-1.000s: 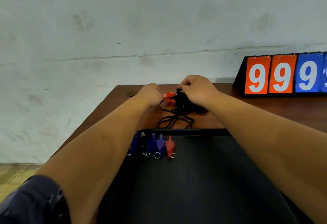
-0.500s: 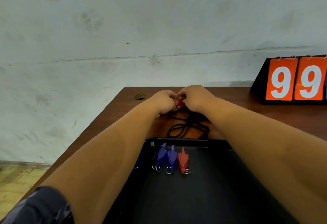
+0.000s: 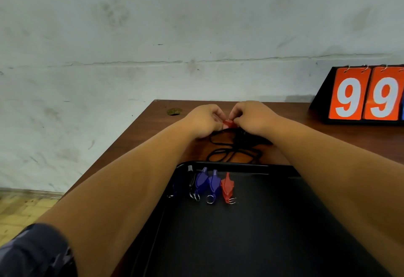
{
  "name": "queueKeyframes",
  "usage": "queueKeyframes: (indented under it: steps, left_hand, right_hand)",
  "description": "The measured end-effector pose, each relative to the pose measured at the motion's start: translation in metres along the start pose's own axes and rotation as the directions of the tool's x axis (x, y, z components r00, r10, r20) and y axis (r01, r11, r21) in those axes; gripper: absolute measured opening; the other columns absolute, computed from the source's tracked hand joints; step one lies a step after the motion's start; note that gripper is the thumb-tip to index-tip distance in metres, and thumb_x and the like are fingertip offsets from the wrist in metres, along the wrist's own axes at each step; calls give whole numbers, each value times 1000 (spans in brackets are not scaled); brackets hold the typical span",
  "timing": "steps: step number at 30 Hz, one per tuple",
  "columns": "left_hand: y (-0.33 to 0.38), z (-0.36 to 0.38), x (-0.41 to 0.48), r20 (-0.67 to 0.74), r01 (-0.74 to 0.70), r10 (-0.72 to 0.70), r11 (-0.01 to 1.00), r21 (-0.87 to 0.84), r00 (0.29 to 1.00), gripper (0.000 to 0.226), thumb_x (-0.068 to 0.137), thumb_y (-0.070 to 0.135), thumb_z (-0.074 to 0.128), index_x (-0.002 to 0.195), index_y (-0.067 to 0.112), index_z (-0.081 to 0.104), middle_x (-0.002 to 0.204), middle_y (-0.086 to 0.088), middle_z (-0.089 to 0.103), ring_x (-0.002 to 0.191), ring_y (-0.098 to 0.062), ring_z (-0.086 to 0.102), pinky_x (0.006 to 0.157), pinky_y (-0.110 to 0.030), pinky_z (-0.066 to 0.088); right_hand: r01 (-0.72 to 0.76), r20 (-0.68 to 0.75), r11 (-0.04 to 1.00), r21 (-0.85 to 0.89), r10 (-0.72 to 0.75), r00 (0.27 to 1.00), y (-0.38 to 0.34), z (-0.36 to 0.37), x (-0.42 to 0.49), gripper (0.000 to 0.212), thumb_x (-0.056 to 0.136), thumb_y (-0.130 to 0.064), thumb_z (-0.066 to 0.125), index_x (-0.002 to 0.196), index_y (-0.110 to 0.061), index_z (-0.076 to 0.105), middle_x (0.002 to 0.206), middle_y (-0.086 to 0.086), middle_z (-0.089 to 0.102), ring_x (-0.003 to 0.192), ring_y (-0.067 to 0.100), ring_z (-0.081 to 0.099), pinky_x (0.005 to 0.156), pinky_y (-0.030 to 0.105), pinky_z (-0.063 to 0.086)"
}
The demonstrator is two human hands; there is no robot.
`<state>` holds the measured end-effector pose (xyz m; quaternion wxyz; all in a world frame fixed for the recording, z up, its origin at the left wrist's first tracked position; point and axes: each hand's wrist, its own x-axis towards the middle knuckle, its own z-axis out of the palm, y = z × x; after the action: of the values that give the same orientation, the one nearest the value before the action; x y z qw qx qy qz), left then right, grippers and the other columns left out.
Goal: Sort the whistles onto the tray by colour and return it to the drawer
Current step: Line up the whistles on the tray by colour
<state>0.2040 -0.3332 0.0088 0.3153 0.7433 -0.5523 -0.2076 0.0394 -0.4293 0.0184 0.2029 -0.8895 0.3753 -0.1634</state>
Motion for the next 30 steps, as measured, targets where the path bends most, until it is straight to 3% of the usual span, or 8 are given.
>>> queueKeyframes:
  steps: [2,5,9,12,15,19,25,30]
  left_hand:
    - [2,0,-4,-5,-1,1,1000,23,1000,25,92,18,83,116,18,74,90,7,74,80,-12,68,69,-24,51]
    - [3,1,-9,-11,0,1,998,60,1000,21,92,17,83,111,22,75,92,6,74,83,-15,68,77,-30,55]
    - [5,2,-15,-43,-8,12,994,106,999,21,94,10,74,108,25,78,86,9,70,79,-14,64,75,-30,52]
    - [9,2,-17,-29,-6,11,987,162,1000,30,98,8,62,110,31,77,90,6,71,79,-15,64,77,-32,53]
    - [10,2,-16,-32,-19,27,970,241,999,33,98,16,72,127,31,74,109,1,75,99,-19,69,90,-34,56]
    - [16,8,-14,-54,-58,72,971,230,996,44,98,26,76,140,30,66,108,3,63,98,-17,60,85,-29,46]
    - [21,13,-7,-116,41,0,936,350,993,17,94,27,78,110,26,73,109,2,72,99,-19,66,80,-31,52]
    - [24,-2,-22,-207,113,-58,957,268,977,17,95,18,73,111,23,69,111,1,68,101,-21,65,77,-31,53]
  right_hand:
    - [-5,54,1000,7,4,999,-2,-3,-9,22,96,-14,66,109,-26,79,107,-5,74,92,13,67,78,28,52]
    - [27,125,998,-48,-21,992,-5,-5,-20,25,94,-23,74,119,-24,77,112,-3,73,105,18,67,94,34,54]
    - [72,94,988,-138,-59,994,-7,-3,-30,28,93,-38,80,117,-25,74,111,-2,70,106,20,65,97,40,55]
    - [72,55,990,-120,-66,996,-11,0,-36,25,93,-37,81,111,-23,70,108,-2,67,103,21,63,90,37,53]
    - [21,-31,998,-60,-23,999,-15,-3,-38,20,91,-33,81,101,-21,67,100,-1,69,97,21,64,81,36,52]
    - [-48,-153,996,74,59,987,-9,-11,-39,14,91,-21,75,100,-20,64,98,0,66,88,16,62,65,29,46]
    - [-94,-266,962,255,163,950,-2,-18,-44,18,97,-27,72,110,-21,60,106,0,66,90,14,63,75,33,56]
    - [-94,-249,942,323,180,952,-1,-29,-55,31,99,-28,71,129,-23,61,115,-2,65,87,7,61,63,22,45]
